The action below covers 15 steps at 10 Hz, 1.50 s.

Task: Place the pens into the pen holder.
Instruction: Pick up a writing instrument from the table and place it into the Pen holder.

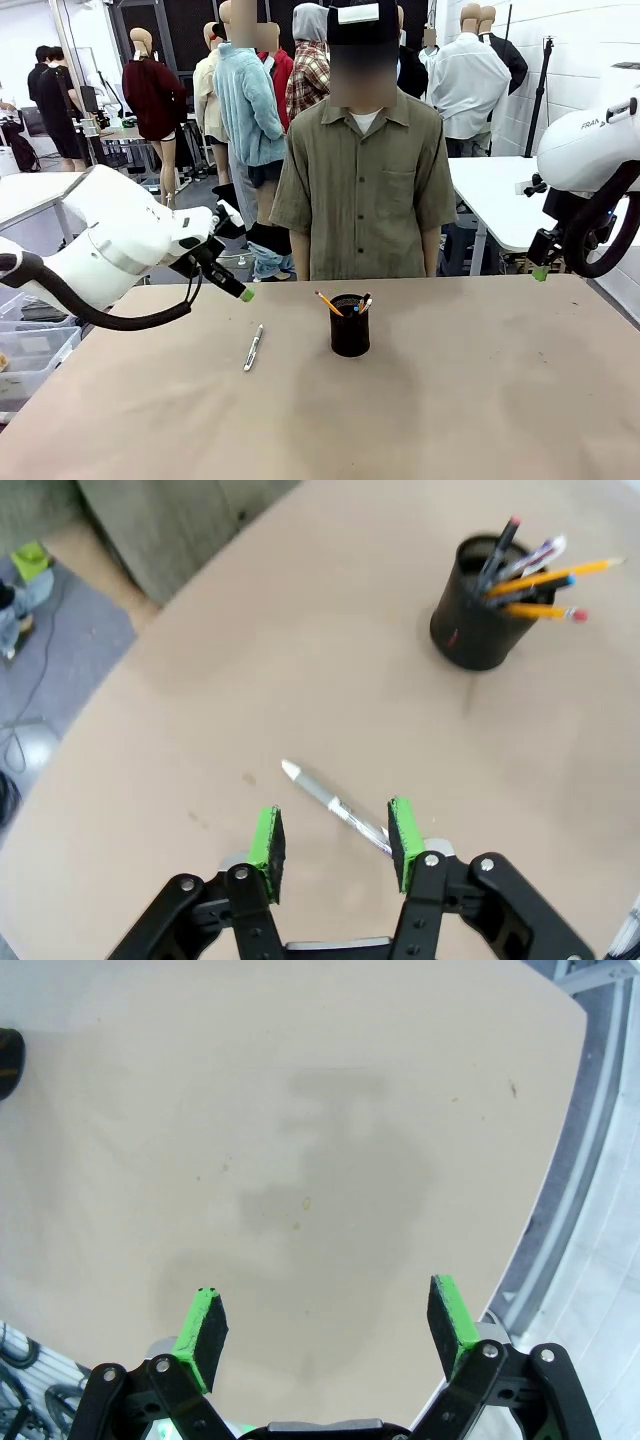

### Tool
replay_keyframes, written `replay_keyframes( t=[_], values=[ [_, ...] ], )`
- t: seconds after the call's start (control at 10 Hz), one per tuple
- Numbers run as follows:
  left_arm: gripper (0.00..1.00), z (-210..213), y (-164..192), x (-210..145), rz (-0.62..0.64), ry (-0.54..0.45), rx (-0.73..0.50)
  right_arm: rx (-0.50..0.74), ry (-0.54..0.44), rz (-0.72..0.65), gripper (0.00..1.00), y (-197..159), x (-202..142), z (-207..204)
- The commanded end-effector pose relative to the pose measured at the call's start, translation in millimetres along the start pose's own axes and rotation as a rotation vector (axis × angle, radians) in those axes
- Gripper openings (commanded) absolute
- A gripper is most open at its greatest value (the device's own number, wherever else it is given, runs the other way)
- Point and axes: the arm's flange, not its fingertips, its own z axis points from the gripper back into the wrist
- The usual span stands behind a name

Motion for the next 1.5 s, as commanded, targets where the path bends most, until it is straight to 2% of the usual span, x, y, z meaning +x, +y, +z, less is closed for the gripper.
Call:
replay_keyframes(
  t=[0.0,0.2,0.4,0.6,0.8,0.9,1.0,1.4],
  values=[
    [0.56,6,3,39,0.141,0.113,-0.015,-0.015,0.008,0.008,1.00,1,-3,-1],
    [0.56,-10,7,44,0.177,0.174,0.012,-0.015,0.008,0.008,1.00,1,-3,-1],
    [0.56,-35,5,48,0.182,0.282,-0.035,-0.015,0.008,0.008,1.00,1,-3,-1],
    [0.56,-56,2,52,0.226,0.332,-0.034,-0.015,0.008,0.008,1.00,1,-3,-1],
    [0.56,-83,-3,49,0.259,0.382,-0.001,-0.015,0.008,0.008,1.00,1,-3,-1],
    [0.56,-93,-5,46,0.288,0.408,0.055,-0.015,0.008,0.008,1.00,1,-3,-1],
    [0.56,-101,-7,42,0.287,0.430,0.048,-0.015,0.008,0.008,1.00,1,-3,-1],
    [0.56,-122,-10,31,0.334,0.500,0.136,-0.015,0.008,0.008,1.00,1,-3,-1]
  ],
)
